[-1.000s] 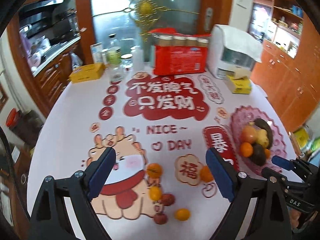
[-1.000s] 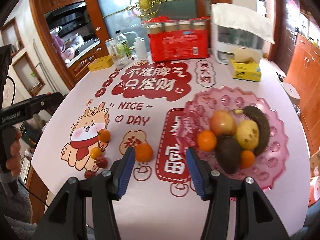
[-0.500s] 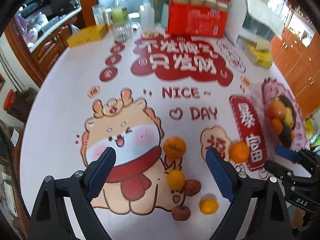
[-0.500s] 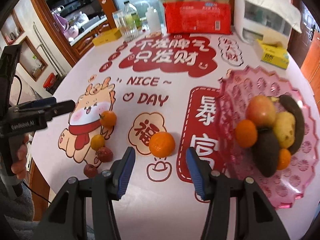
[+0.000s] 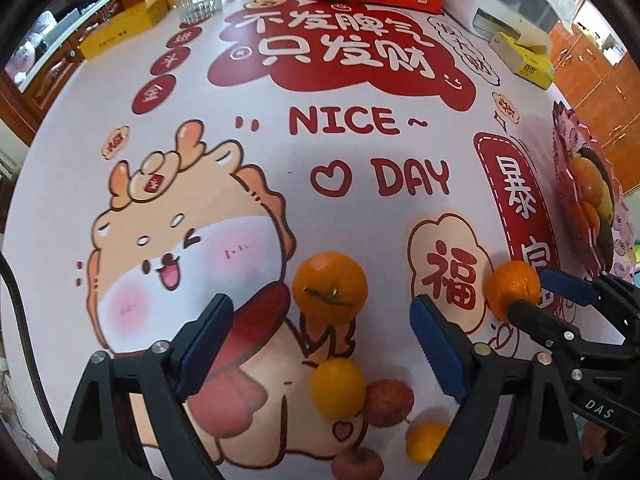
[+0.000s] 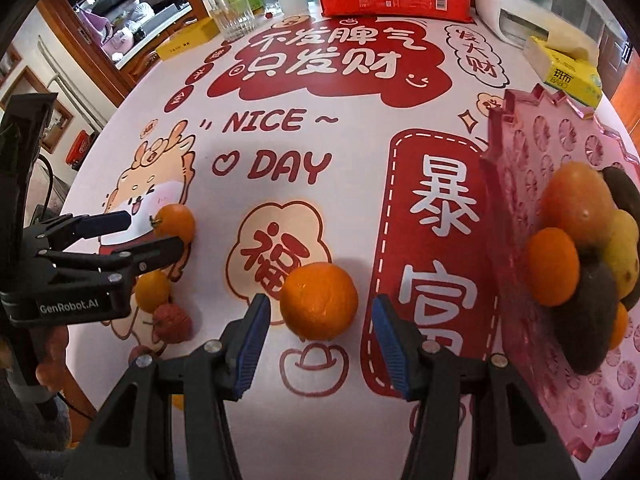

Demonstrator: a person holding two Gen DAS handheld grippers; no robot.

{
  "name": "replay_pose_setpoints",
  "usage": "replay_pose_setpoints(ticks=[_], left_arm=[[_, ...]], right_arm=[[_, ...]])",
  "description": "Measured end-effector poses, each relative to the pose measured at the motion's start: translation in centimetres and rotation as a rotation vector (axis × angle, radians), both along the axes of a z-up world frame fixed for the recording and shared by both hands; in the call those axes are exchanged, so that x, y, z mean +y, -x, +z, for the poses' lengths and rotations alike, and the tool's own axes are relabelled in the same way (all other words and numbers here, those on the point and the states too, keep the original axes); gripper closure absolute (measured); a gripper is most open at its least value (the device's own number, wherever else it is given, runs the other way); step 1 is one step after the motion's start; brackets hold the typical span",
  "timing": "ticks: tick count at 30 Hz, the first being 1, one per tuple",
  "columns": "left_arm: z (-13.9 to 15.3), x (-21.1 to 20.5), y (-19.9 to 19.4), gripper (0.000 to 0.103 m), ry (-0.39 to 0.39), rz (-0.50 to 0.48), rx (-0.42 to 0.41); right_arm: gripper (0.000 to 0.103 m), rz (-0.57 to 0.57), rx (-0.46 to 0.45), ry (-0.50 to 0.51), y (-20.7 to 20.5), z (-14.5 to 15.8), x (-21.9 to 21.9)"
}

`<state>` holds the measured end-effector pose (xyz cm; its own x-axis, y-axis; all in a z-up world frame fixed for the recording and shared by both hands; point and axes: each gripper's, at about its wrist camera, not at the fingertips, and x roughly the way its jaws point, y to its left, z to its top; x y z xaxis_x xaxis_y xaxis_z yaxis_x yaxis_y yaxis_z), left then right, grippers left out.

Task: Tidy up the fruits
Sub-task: 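Grasp a mandarin with the left tool while the right tool grasps another mandarin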

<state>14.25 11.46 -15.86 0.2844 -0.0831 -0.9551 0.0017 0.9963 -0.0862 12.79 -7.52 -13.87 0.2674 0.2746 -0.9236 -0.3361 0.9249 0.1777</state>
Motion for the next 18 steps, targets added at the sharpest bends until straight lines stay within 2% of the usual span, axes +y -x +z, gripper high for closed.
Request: replay_pose_setpoints(ticks=[5,10,13,17,18], left_arm=[[-0.8,-0.3,-0.7,0.026,-0.005,0.000,0.003],[-1.3,-0.7,-1.1,0.048,-0.011,-0.008,0.005],[-1.4,-1.0,-1.1,0.058,-0.017,-0.010,0.003],[-1.3,-0.9,-1.0,0.063,-0.031,0.002,-0.017],[-1.3,-0.9,-1.0,0.064,-0.028,0.006,-0.019]], right_arm=[[0.050,0.013,0.005,0.018,-0.5,-0.6,0.5],[0.050,0.025,-0.002,0.029,-0.5,-0.8,0.7],[0.050,0.033,-0.006,0.029,-0.6,-0.9,0.8],[0.051,0.039,-0.005,0.036,-0.5,-1.2,0.9],[0.055,0.043,-0.005,0.036,-0.5,-1.2,1.0]])
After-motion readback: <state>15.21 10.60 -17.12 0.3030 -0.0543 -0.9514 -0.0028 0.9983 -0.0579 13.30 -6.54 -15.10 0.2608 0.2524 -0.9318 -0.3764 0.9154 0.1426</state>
